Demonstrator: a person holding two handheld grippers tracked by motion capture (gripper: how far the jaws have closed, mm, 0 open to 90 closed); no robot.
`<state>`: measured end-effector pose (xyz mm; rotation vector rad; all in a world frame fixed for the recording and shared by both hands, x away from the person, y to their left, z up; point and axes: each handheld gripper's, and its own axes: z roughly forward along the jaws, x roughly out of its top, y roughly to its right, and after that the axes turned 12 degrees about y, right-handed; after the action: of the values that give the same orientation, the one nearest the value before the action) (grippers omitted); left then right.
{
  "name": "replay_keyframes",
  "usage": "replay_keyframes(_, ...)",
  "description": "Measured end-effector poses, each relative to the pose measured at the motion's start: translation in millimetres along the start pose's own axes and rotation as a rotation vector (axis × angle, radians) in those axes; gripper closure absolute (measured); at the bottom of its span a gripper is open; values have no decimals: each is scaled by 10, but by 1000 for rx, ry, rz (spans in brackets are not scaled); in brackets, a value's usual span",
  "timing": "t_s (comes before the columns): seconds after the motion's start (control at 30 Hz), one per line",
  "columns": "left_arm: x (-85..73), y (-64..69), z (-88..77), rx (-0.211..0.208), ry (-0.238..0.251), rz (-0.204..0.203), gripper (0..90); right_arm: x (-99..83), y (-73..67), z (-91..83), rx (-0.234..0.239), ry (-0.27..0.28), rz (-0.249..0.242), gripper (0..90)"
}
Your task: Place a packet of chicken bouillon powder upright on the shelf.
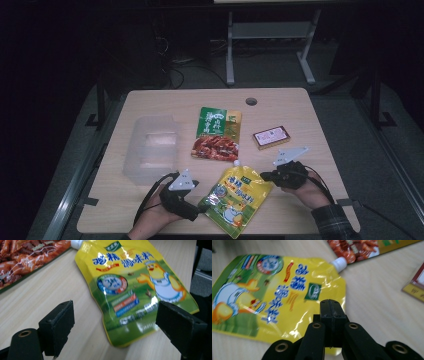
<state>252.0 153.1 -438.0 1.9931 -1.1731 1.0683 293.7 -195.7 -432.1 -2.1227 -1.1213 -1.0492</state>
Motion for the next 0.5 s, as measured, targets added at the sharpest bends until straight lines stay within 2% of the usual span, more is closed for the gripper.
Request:
replay_keyframes(0.13, 81, -29, 120, -7, -5, -8, 146, -127, -125, -109, -6, -1, 19, 888)
replay_keyframes(0.33, 154, -67, 363, -9, -43, -18, 146, -257, -216, -235, -16, 6, 54, 864)
replay_keyframes(0.4, 174, -84, 426, -9, -50, -19, 145, -338, -277, -285, -21, -2, 59, 805)
replay_keyframes(0.47, 195, -94, 507, -9, -46, -37, 146, -366, -296, -299, -25, -6, 57, 781)
replay_keyframes(0.5, 207, -108, 540, -8, -58, -28, 145, -389, -320, -311, -32, -12, 63, 751)
